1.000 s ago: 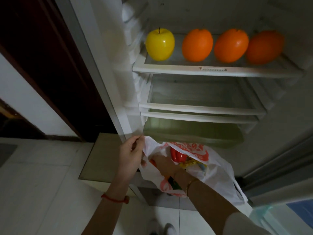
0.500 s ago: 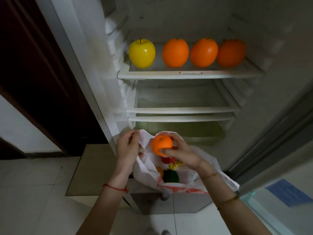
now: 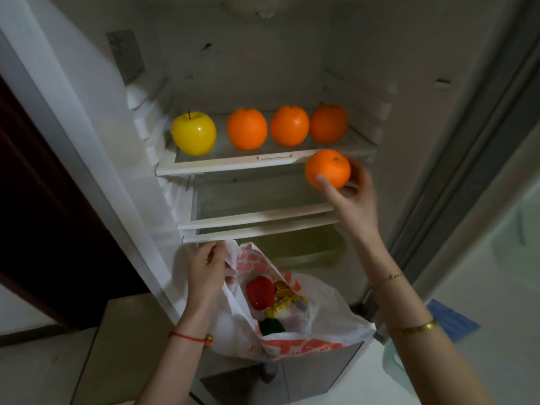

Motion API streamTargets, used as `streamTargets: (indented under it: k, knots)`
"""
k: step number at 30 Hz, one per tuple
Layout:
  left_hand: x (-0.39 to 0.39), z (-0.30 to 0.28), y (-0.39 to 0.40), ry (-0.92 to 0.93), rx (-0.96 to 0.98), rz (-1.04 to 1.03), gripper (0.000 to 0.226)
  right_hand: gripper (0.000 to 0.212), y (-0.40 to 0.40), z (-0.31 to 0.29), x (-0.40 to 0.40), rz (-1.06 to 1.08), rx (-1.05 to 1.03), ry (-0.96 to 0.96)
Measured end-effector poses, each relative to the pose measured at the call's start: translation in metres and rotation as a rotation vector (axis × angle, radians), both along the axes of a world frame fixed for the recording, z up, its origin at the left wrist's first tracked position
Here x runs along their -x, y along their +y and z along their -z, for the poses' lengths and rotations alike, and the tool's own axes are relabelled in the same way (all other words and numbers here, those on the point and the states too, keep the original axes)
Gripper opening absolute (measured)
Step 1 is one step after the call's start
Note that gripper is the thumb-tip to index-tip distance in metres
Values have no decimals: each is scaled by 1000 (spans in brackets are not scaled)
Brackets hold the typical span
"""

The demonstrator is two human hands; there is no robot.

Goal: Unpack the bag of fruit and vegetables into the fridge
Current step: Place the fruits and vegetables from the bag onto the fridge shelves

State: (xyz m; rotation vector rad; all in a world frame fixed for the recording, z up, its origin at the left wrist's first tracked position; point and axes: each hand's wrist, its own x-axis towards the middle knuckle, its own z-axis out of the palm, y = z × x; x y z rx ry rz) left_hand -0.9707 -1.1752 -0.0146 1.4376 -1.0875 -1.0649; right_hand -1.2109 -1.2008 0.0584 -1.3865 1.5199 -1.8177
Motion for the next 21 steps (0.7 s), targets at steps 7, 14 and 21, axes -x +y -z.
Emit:
streamTargets:
  k: [7, 14, 21]
  knots:
    - [3, 2, -6, -6, -4, -7, 27, 56, -44, -34, 21, 176, 96, 187]
    - [3, 1, -12, -1, 2, -27, 25, 62, -82, -41, 33, 226, -45, 289]
    - [-3, 0, -14, -19, 35, -40, 25, 68, -103, -42, 35, 216, -94, 325]
